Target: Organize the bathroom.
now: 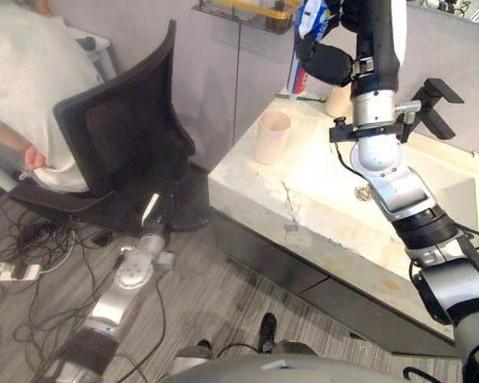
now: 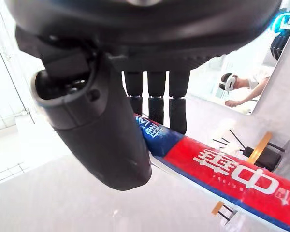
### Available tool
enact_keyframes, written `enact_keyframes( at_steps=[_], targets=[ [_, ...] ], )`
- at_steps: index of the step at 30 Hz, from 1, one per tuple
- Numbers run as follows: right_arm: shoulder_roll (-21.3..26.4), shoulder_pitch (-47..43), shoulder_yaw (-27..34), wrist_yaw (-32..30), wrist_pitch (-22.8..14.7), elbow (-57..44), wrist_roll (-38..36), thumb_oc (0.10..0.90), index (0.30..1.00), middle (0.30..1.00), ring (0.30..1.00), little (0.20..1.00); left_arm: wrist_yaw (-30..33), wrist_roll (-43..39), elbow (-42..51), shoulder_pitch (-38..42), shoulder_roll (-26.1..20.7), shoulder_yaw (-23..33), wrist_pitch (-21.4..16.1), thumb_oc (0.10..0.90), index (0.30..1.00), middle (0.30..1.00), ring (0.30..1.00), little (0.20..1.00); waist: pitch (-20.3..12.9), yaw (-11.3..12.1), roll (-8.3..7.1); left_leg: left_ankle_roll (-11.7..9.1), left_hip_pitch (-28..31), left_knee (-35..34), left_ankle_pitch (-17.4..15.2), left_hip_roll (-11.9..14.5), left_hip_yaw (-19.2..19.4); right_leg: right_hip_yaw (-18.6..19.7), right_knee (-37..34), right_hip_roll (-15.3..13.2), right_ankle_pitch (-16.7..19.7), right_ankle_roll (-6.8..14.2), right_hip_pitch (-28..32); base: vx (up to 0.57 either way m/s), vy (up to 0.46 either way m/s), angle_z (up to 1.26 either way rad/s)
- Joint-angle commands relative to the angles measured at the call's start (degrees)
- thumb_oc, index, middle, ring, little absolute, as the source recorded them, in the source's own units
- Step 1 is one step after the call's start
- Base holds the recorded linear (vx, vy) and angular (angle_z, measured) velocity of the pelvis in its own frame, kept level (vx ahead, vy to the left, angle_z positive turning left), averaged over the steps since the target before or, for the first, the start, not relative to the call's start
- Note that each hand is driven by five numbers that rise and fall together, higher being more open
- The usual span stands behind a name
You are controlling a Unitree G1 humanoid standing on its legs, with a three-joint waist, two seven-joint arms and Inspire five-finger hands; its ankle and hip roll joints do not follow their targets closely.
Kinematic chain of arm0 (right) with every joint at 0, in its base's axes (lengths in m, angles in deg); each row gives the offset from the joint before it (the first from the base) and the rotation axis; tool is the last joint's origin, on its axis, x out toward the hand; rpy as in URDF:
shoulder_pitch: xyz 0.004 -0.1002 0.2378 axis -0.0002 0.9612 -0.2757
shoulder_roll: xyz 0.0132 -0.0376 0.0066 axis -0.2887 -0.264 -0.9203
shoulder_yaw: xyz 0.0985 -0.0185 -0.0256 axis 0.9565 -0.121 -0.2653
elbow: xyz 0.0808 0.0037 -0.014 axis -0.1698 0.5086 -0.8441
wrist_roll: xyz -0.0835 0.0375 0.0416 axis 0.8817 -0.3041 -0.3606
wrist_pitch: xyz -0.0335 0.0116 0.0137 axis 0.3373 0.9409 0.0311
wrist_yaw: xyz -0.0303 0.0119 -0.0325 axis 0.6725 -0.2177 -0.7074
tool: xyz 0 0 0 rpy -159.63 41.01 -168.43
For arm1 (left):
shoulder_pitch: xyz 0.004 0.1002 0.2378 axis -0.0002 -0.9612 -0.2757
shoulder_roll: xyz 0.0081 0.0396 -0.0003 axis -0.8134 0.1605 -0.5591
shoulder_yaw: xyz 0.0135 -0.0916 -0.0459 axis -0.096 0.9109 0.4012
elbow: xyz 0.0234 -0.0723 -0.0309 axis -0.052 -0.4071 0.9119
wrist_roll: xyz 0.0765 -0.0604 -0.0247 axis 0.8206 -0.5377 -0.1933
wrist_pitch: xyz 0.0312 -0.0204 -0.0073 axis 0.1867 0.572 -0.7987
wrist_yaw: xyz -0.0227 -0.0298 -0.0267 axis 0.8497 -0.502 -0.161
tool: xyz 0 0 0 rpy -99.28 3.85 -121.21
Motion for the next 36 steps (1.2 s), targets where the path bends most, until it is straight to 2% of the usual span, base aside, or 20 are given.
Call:
enact_keyframes(
  at_steps=[1, 6, 10, 21, 36],
  targets=[
    [-1.0, -6.7, 2.3, -1.3, -3.2, -2.5, 2.3, 0.400, 0.300, 0.300, 0.300, 0.300, 0.6, 0.8, 3.6, 0.3, -1.4, -1.6, -7.8, 0.800, 0.900, 0.900, 0.900, 0.900, -6.9, 0.5, -0.24, 2.2, -4.0, -0.2, -0.5, -2.6, -1.7, 2.0, -0.4, -1.0, -5.1, 2.5, 1.2, 0.05, -0.018, -0.05],
    [-1.9, -6.3, 1.7, -1.9, -3.9, -1.0, 3.4, 0.400, 0.300, 0.300, 0.300, 0.300, 0.9, 1.4, 3.4, -0.6, -1.8, -1.4, -7.8, 0.800, 0.900, 0.900, 0.900, 0.900, -6.8, 1.0, 0.15, 2.3, -3.8, -0.2, -1.0, -2.4, -1.7, 1.9, -0.4, -0.8, -5.6, 2.5, 1.4, 0.07, -0.032, -0.01],
    [-1.7, -6.9, 1.2, -3.3, -7.2, 4.4, 3.8, 0.400, 0.300, 0.300, 0.300, 0.300, 0.3, 1.8, 2.5, -1.6, -2.2, -1.1, -8.6, 0.800, 0.900, 0.900, 0.900, 0.900, -6.2, 2.0, 0.48, 2.1, -4.2, -0.2, -0.6, -2.2, -1.8, 1.3, -0.4, -0.8, -6.1, 2.2, 1.8, 0.08, -0.040, 0.01],
    [-0.7, -7.3, 1.0, -4.7, -9.1, 9.3, 4.2, 0.400, 0.300, 0.300, 0.300, 0.300, -0.8, 1.9, 1.6, -3.6, -2.7, -0.5, -9.2, 0.800, 0.900, 0.900, 0.900, 0.900, -5.1, 3.0, 1.12, 1.1, -4.8, -0.2, 0.5, -1.3, -1.8, 0.0, -0.4, -0.8, -7.3, 1.1, 3.4, 0.09, -0.040, 0.08],
    [-0.6, -3.9, 2.6, -3.5, -11.2, 10.4, 4.1, 0.400, 0.300, 0.300, 0.300, 0.300, -0.4, 0.9, 2.7, -3.9, -2.2, 0.3, -9.4, 0.800, 0.900, 0.900, 0.900, 0.900, -1.8, 2.4, 4.08, 0.4, -7.8, 0.4, 2.4, -0.6, -2.0, 0.1, -0.2, -1.3, -7.3, 0.2, 1.3, 0.01, -0.003, 0.06]
  ],
)
